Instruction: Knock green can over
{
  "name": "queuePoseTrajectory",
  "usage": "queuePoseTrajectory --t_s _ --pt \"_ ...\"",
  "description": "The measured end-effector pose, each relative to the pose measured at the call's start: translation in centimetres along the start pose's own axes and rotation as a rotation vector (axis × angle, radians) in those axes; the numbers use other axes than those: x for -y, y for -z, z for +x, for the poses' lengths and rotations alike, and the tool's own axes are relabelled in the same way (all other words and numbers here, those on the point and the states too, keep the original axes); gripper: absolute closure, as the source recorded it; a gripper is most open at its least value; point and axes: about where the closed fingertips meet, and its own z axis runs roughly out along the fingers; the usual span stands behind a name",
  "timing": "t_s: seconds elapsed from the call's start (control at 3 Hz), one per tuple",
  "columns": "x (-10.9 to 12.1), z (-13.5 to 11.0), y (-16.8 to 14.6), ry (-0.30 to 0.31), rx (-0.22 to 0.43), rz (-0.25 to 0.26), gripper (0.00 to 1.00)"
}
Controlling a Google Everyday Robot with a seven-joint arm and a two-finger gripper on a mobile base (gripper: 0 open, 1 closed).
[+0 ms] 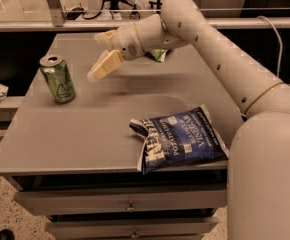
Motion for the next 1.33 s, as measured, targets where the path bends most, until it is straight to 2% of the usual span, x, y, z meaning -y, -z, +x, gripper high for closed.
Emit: queuePoseTrajectory --t_s 0.33,0.67,1.33 --pt "-1.7 -0.6 -2.4 0.000 0.044 -0.055 0.00" --pt "-3.1 -1.3 -5.2 0.029 0.053 -0.073 0.00" --pt "-3.9 -1.9 -9.0 0.045 0.058 -0.087 0.01"
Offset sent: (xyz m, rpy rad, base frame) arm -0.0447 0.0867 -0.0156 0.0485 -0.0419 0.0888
